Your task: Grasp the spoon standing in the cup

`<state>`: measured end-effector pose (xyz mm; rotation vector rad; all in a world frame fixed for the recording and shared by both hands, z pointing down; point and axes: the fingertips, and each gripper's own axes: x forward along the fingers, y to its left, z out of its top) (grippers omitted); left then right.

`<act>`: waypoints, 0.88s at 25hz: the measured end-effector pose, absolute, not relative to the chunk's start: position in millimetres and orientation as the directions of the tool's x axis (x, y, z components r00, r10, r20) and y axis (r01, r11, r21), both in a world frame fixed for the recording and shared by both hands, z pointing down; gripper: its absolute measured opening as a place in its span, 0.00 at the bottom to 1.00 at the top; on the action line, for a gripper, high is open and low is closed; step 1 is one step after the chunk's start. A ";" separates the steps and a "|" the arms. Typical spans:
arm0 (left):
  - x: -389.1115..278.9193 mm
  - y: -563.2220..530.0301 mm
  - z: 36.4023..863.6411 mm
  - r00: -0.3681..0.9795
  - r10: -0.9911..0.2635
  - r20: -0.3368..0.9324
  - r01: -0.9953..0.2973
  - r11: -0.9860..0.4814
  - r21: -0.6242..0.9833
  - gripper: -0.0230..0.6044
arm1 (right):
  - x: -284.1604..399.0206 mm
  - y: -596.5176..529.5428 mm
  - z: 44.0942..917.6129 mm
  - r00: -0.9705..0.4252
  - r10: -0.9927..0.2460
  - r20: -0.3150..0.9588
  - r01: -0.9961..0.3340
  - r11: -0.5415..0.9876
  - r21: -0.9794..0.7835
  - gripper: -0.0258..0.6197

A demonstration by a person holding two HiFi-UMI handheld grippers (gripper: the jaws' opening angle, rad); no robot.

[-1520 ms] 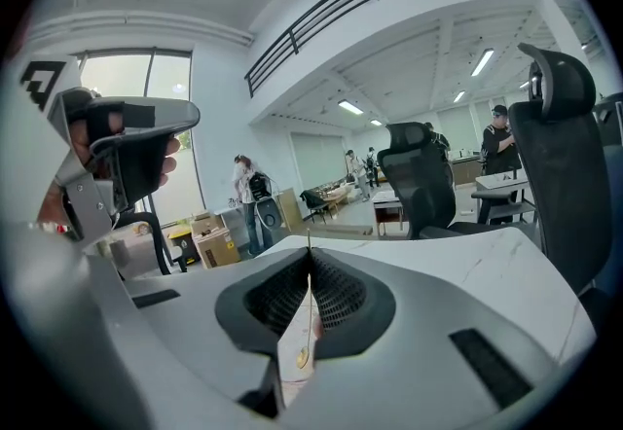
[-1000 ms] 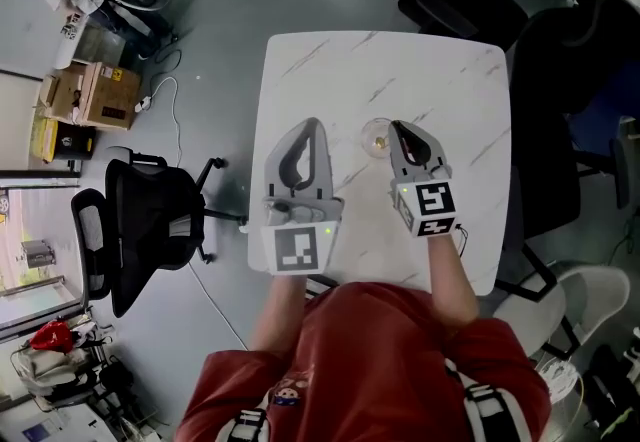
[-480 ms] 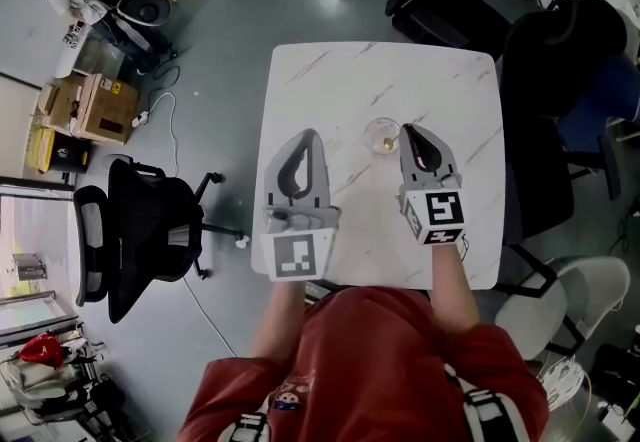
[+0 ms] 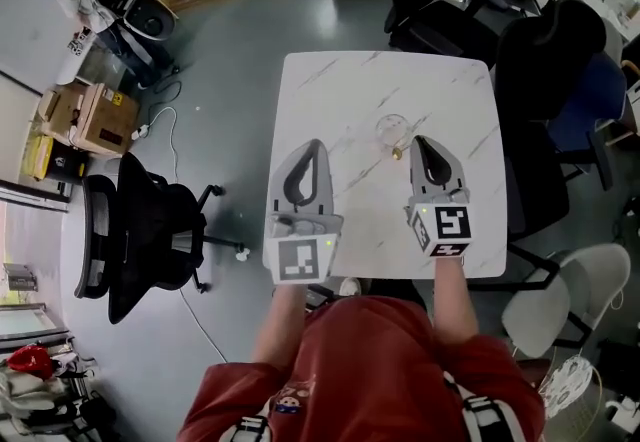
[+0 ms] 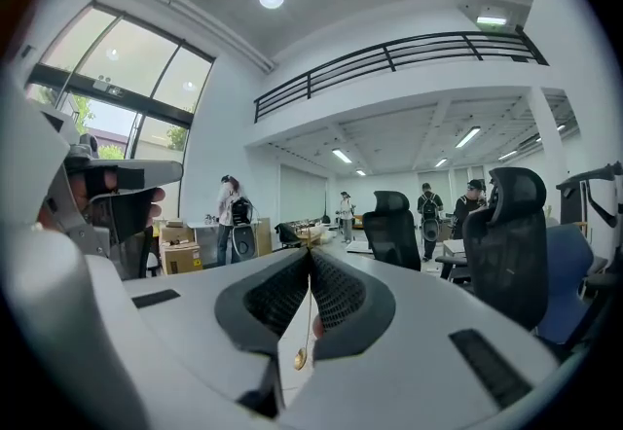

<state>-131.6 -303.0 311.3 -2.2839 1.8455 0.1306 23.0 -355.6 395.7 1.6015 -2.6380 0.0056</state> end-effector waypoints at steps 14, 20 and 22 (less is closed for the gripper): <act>-159.1 -229.4 305.3 0.251 -0.938 -0.237 -0.968 -0.238 -0.083 0.05 | 8.1 -268.7 355.0 -0.411 -0.911 -0.037 -0.908 0.405 0.102 0.07; -154.3 -208.1 311.7 0.274 -0.932 -0.238 -0.962 -0.263 -0.079 0.05 | 12.8 -237.2 338.1 -0.388 -0.918 -0.084 -0.916 0.374 0.144 0.07; -153.2 -203.5 314.4 0.278 -0.931 -0.238 -0.960 -0.266 -0.081 0.05 | 15.5 -229.4 336.6 -0.375 -0.922 -0.094 -0.919 0.358 0.163 0.07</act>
